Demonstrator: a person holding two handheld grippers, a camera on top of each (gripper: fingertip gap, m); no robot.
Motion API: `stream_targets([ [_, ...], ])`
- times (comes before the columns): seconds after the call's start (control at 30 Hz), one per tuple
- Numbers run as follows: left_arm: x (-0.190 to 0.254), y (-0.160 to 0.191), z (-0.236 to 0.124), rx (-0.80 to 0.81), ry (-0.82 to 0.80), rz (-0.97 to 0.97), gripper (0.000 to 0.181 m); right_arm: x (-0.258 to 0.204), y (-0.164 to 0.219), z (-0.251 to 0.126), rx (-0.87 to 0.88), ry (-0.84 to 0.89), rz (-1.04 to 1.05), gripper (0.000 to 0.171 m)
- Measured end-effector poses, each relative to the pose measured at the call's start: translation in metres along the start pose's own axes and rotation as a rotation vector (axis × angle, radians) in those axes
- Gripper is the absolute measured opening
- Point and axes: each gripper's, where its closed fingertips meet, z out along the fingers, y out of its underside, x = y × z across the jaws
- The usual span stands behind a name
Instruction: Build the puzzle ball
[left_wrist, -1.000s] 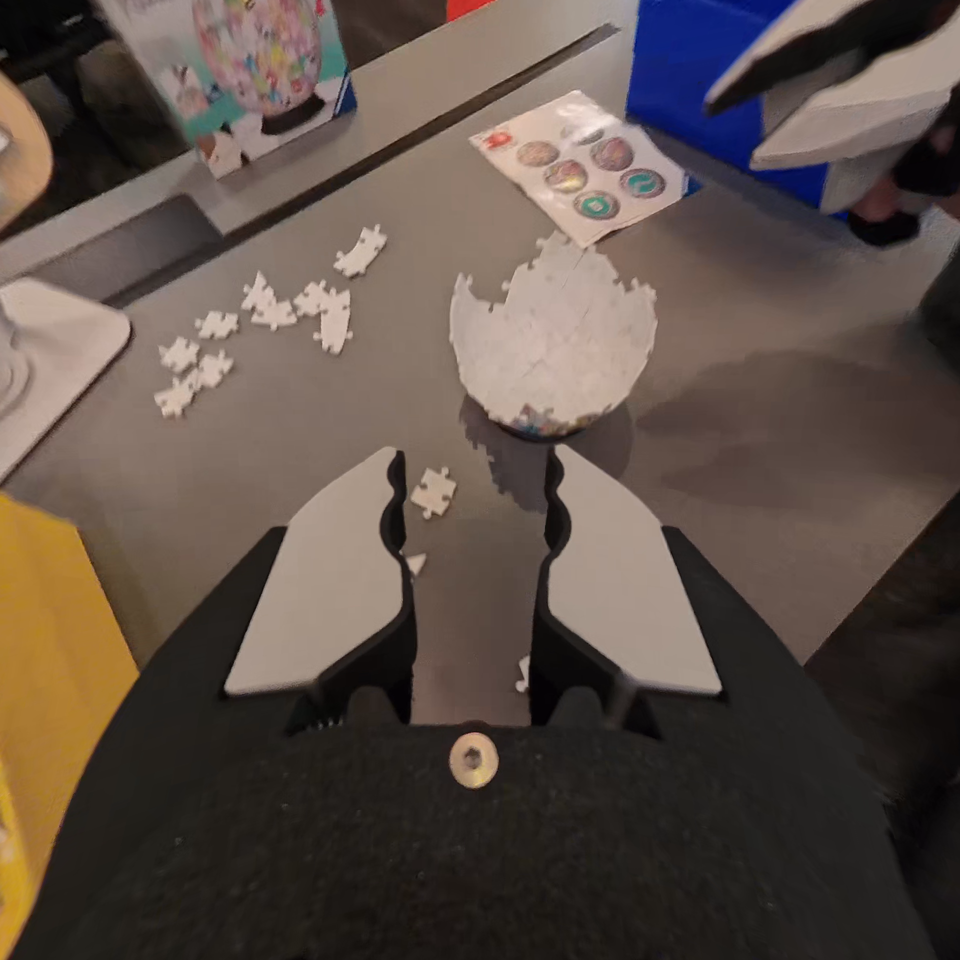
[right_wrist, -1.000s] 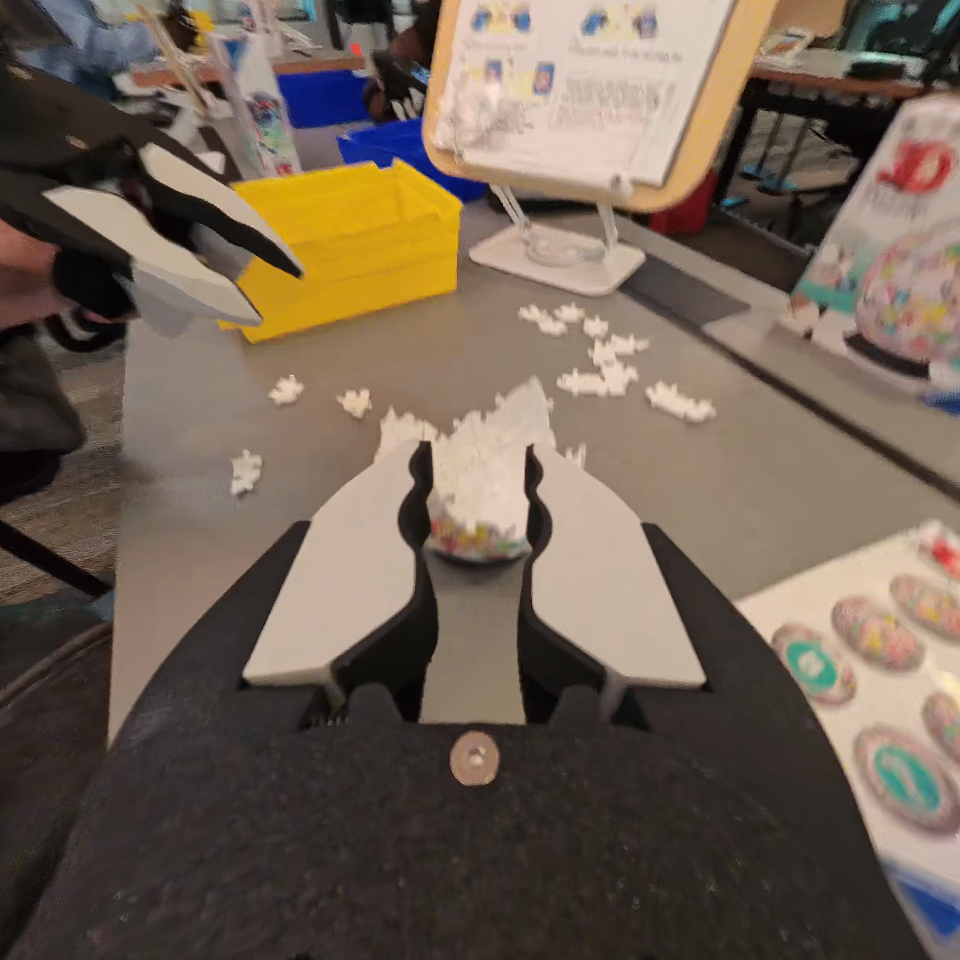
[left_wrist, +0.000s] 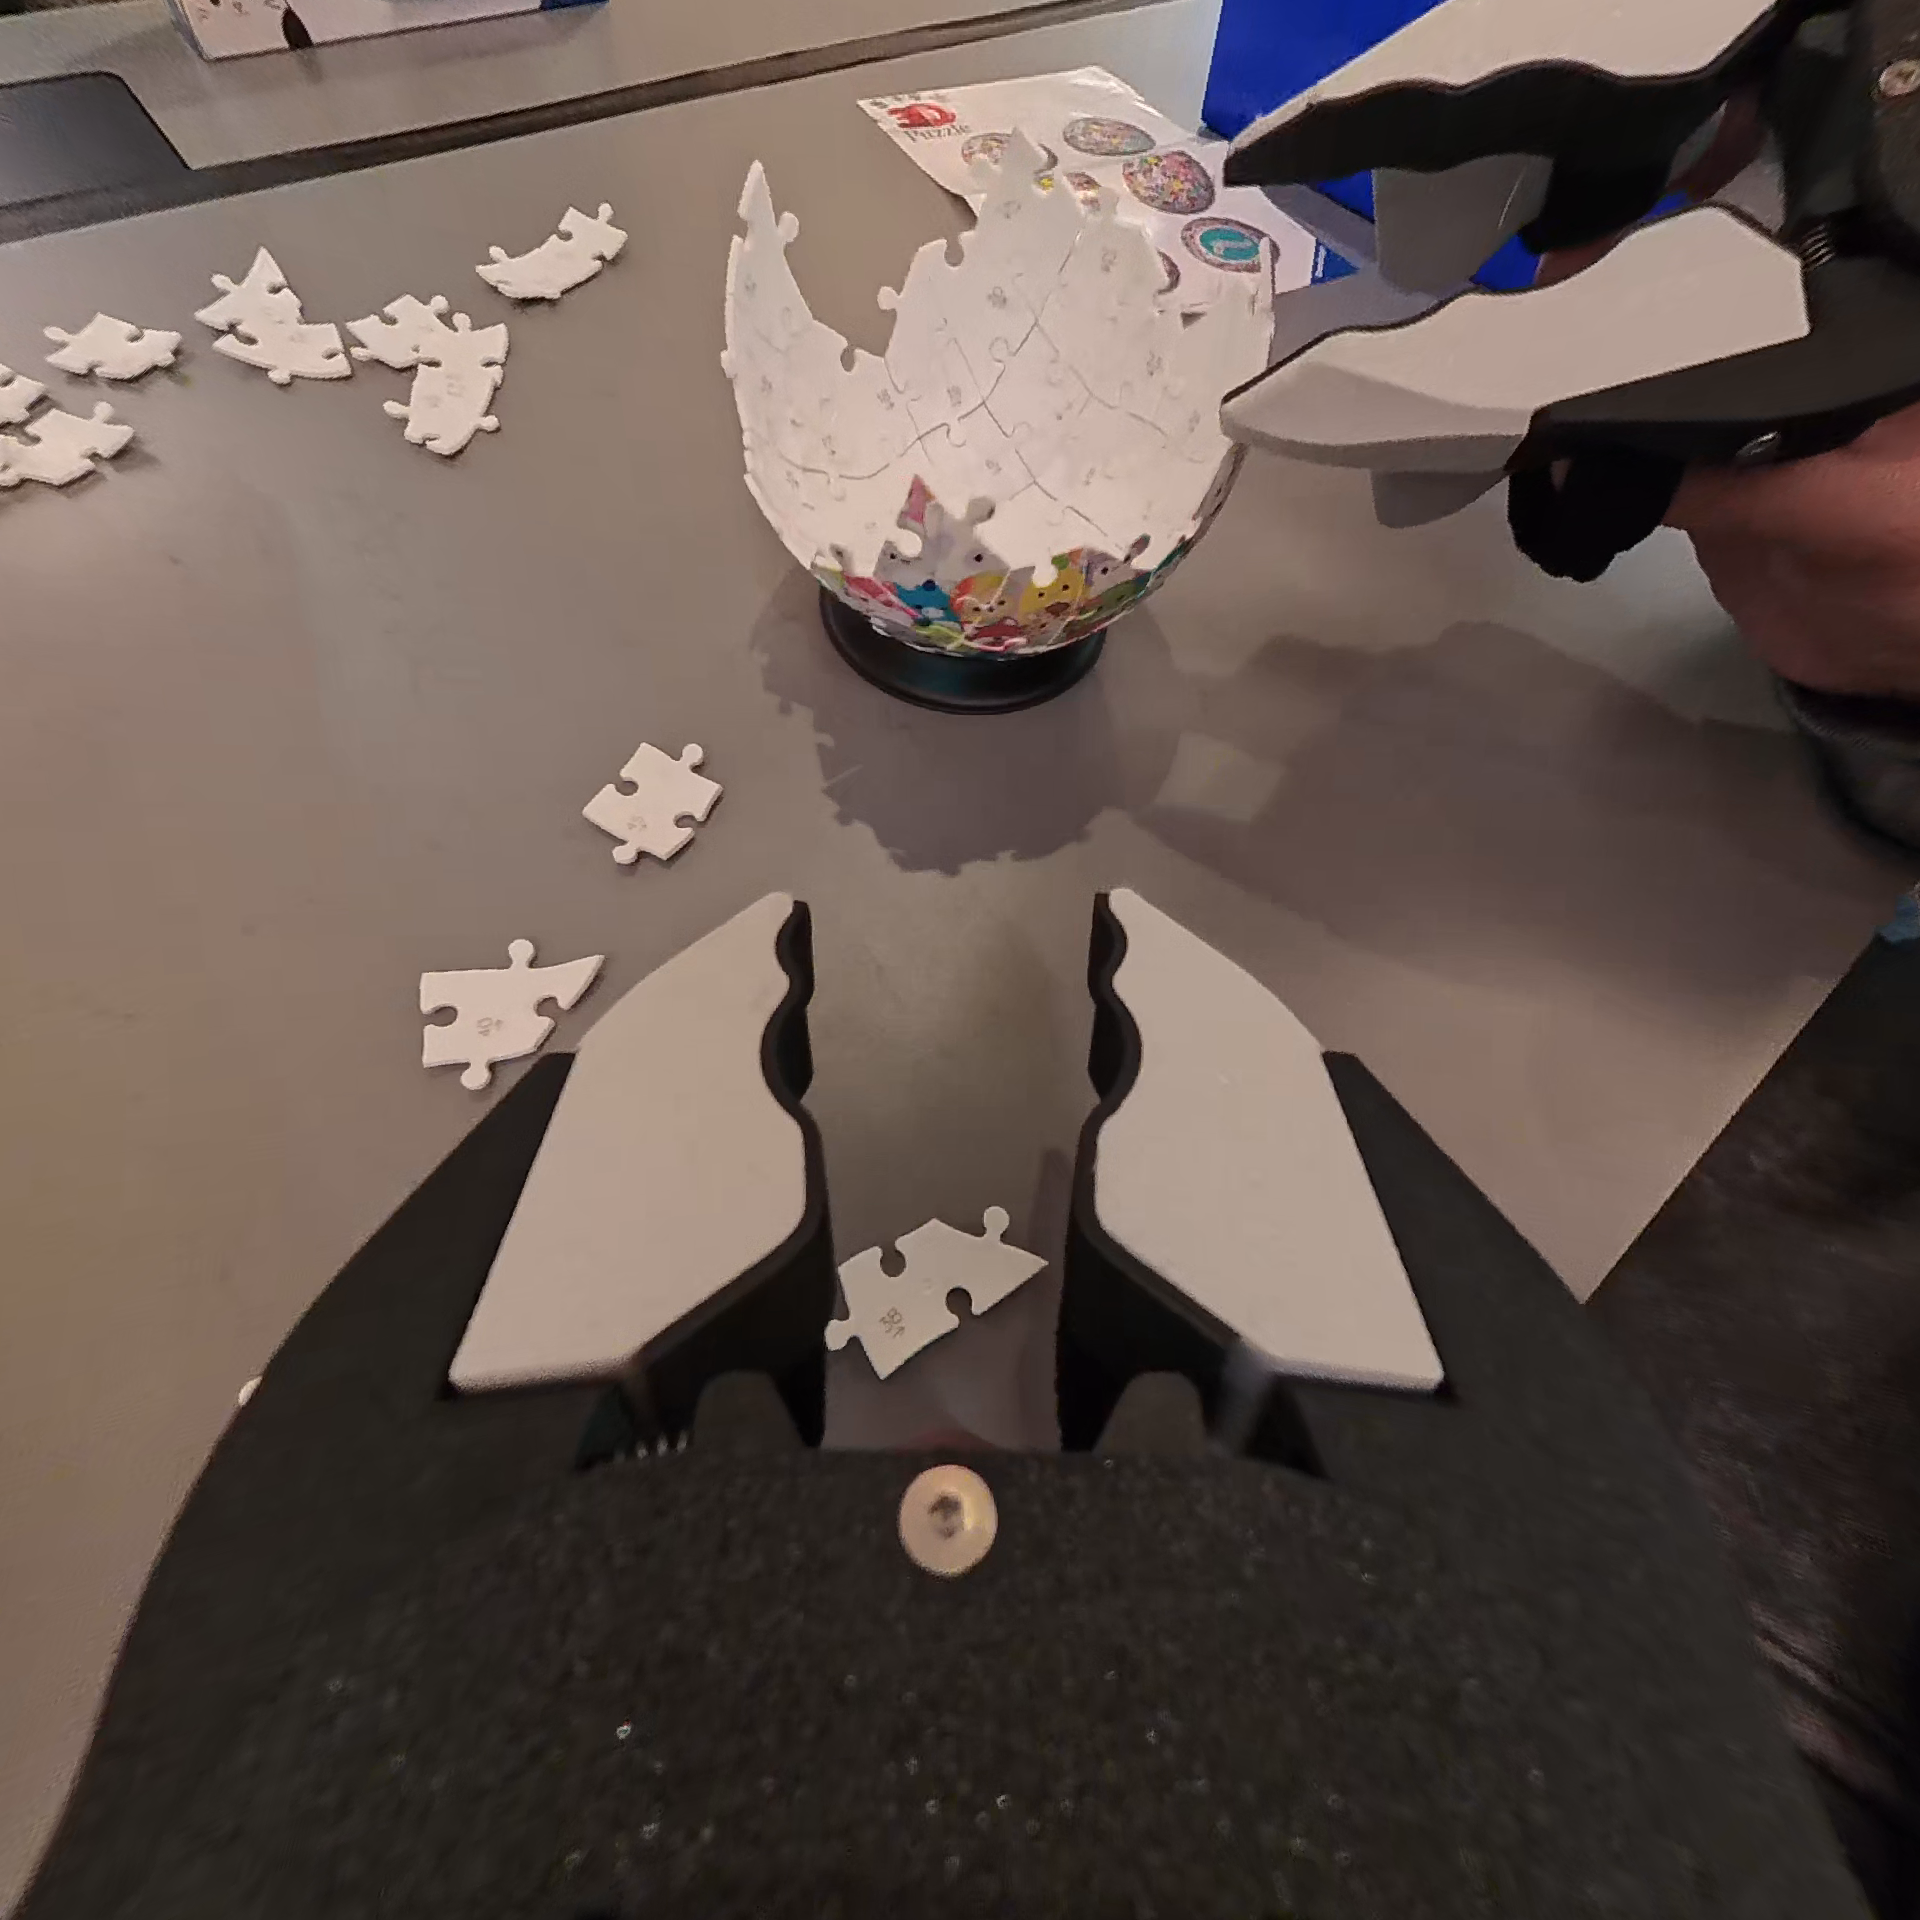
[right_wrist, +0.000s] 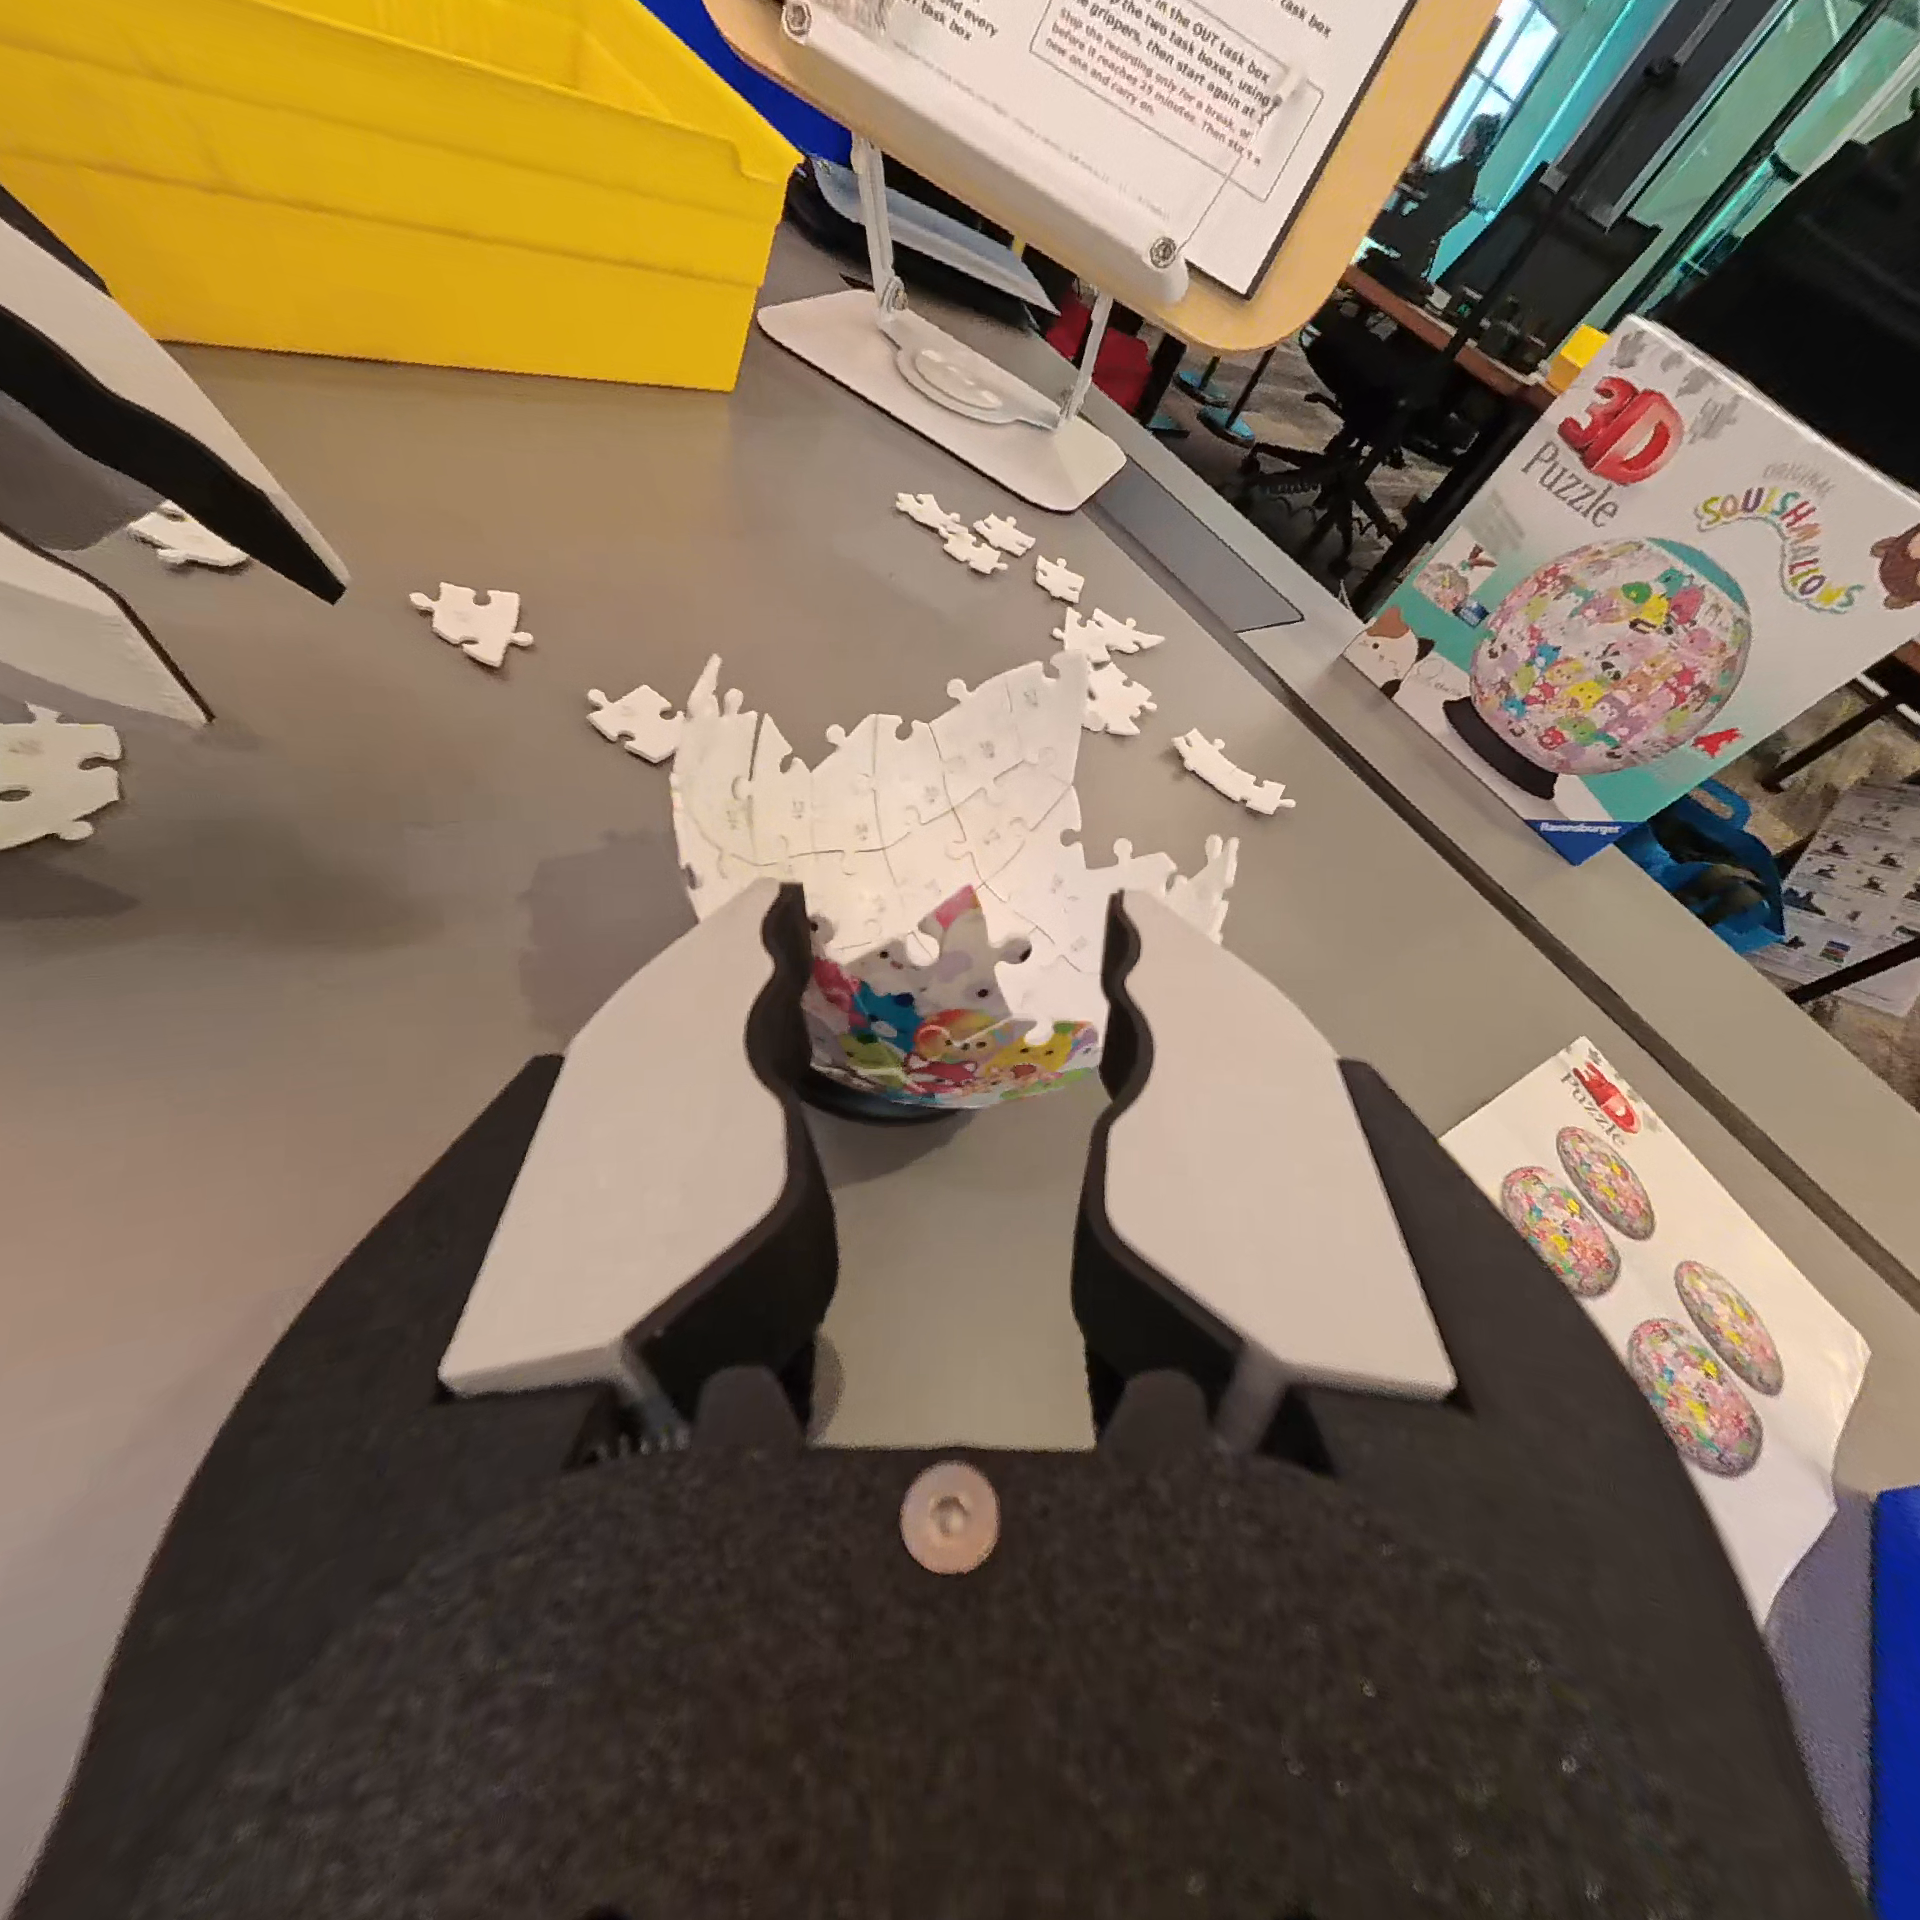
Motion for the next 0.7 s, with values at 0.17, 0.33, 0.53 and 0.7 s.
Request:
stream_targets([
  [0.17,0.0,0.001,-0.001,-0.001,0.0,0.003,0.05,0.008,0.007,-0.004,-0.016,0.006,0.01,0.053],
  [0.33,0.001,-0.001,-0.005,0.012,0.005,0.014,0.05,0.017,0.013,-0.008,-0.02,-0.006,0.052,0.053],
  [0.53,-0.002,-0.003,-0.036,0.054,0.01,0.007,0.05,0.011,0.009,-0.044,0.032,-0.042,0.045,0.056],
  [0.7,-0.006,0.046,-0.055,-0.083,-0.006,0.014,0.051,-0.002,0.027,-0.097,0.089,-0.094,0.181,0.051],
])
